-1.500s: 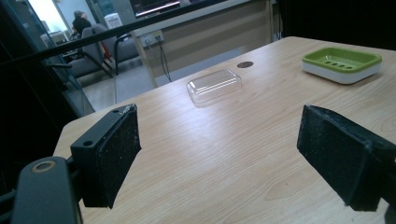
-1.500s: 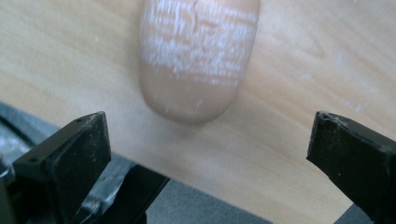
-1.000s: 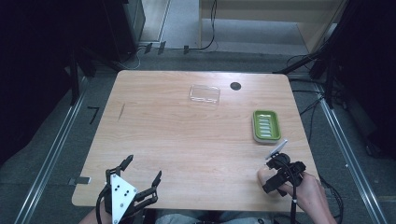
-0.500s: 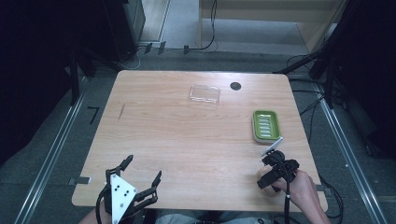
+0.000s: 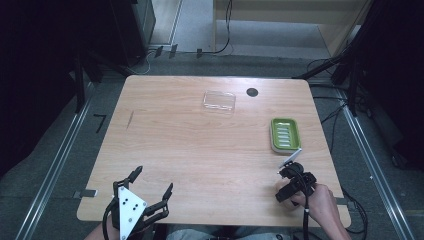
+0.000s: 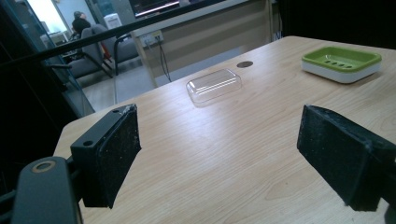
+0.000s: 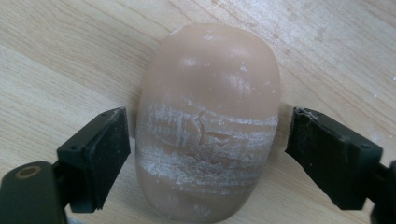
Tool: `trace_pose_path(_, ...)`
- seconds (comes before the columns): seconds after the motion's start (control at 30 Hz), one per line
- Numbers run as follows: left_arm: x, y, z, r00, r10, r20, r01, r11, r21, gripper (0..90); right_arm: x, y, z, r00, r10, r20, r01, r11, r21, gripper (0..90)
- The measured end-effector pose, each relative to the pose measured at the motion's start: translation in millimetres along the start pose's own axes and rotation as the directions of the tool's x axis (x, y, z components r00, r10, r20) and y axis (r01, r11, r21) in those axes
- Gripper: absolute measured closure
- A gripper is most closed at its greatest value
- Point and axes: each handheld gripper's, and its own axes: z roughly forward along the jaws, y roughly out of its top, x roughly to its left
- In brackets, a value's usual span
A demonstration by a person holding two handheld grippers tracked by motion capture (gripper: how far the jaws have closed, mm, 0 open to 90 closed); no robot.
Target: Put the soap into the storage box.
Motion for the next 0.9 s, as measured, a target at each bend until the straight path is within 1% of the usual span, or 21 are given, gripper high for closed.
trace_pose_path(0.13, 0.1, -0.1, -0.2, 1.0000, -0.001, -0.001, 0.001, 1.0000, -0.002, 13.9, 0.7, -0.7, -1.7, 0.9999, 0.011, 0.011, -0.011, 0.9999, -0.004, 16.6)
trace_pose_path(0.17, 0.1, -0.2, -0.2, 1.0000, -0.001, 0.000, 0.001, 1.0000, -0.004, 13.9, 0.5, -1.1, -1.7, 0.9999, 0.012, 0.007, -0.012, 0.9999, -0.009, 18.0)
trace_pose_path(0.2, 0.0, -0.2, -0.2, 1.0000, -0.001, -0.001, 0.001, 1.0000, -0.003, 13.9, 0.4, -1.2, -1.5, 0.9999, 0.011, 0.006, -0.011, 0.9999, -0.007, 18.3)
trace_pose_path(0.23, -0.1, -0.1, -0.2, 1.0000, -0.001, -0.001, 0.001, 1.0000, -0.004, 13.9, 0.8, -1.2, -1.2, 0.9996, 0.026, 0.009, -0.026, 0.9997, -0.001, 18.4)
trace_pose_path(0.3, 0.0, -0.1, -0.4, 1.0000, 0.000, 0.000, 0.000, 1.0000, -0.003, 13.9, 0.7, -1.2, -0.8, 0.9997, 0.024, 0.006, -0.024, 0.9997, -0.001, 18.6)
trace_pose_path(0.33, 0.0, -0.2, -0.3, 1.0000, -0.001, -0.001, 0.001, 1.0000, -0.004, 13.9, 0.8, -1.2, -0.7, 0.9996, 0.028, 0.009, -0.028, 0.9996, 0.000, 19.7)
trace_pose_path(0.37, -0.1, -0.2, -0.2, 1.0000, -0.001, -0.002, 0.001, 1.0000, -0.004, 13.9, 0.6, -1.1, -0.3, 0.9997, 0.021, 0.009, -0.021, 0.9998, -0.001, 22.6)
trace_pose_path(0.47, -0.2, -0.2, -0.2, 1.0000, 0.000, -0.001, 0.000, 1.0000, -0.005, 13.9, 1.2, -1.2, 0.0, 0.9997, 0.025, 0.002, -0.025, 0.9997, 0.000, 26.1)
trace_pose_path(0.53, -0.3, -0.2, -0.3, 1.0000, 0.000, -0.001, 0.000, 1.0000, -0.007, 13.9, 1.9, -1.4, -0.7, 0.9999, 0.017, -0.002, -0.017, 0.9999, 0.003, 30.1)
trace_pose_path(0.73, -0.4, -0.3, -0.5, 1.0000, -0.001, -0.002, 0.001, 1.0000, -0.009, 13.9, 2.4, -1.8, -1.0, 0.9999, 0.011, 0.003, -0.011, 0.9999, 0.001, 31.9)
trace_pose_path(0.83, -0.7, -0.2, -0.6, 1.0000, 0.000, -0.002, 0.000, 1.0000, -0.009, 13.9, 4.2, -1.9, -0.8, 0.9998, 0.004, 0.017, -0.004, 1.0000, 0.001, 32.4)
trace_pose_path(0.9, -0.8, -0.3, -0.8, 1.0000, 0.002, -0.002, -0.002, 0.9999, -0.010, 13.9, 4.3, -2.0, -0.8, 0.9998, 0.003, 0.017, -0.003, 1.0000, 0.001, 32.6)
